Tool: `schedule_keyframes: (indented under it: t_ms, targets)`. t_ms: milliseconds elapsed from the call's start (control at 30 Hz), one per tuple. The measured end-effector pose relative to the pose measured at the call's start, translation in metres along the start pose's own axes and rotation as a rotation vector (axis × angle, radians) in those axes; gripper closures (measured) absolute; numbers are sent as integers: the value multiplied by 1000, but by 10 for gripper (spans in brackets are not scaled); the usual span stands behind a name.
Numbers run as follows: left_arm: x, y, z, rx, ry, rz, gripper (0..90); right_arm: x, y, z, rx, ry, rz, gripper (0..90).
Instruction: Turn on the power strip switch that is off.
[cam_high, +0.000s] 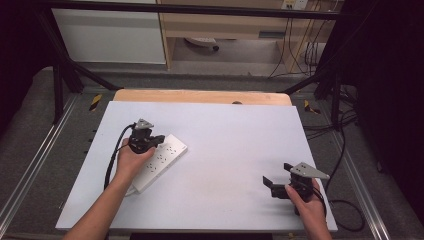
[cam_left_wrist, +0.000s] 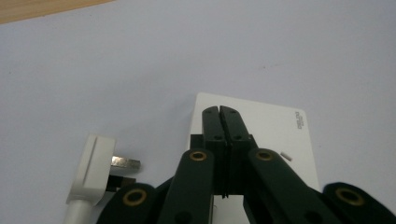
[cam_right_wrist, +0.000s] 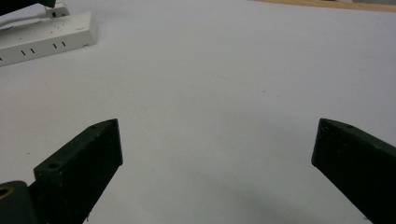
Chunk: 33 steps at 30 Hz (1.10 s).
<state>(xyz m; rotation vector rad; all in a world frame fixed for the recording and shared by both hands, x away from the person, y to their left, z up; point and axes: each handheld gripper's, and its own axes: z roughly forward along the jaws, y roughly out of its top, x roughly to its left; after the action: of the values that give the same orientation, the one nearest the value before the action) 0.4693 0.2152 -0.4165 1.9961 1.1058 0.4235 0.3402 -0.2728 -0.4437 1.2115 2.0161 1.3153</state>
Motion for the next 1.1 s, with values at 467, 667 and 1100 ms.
schedule_keyframes:
  t_ms: [467, 667, 1100]
  targets:
    - [2, -9, 1, 15, -3, -8, 900, 0, 0, 0, 4, 0, -1, 22]
    - [3, -9, 2, 28, -1, -2, 900, 0, 0, 0, 3, 1, 0, 22]
    - [3, -10, 4, 37, 2, -4, 900, 0, 0, 0, 2, 2, 2, 22]
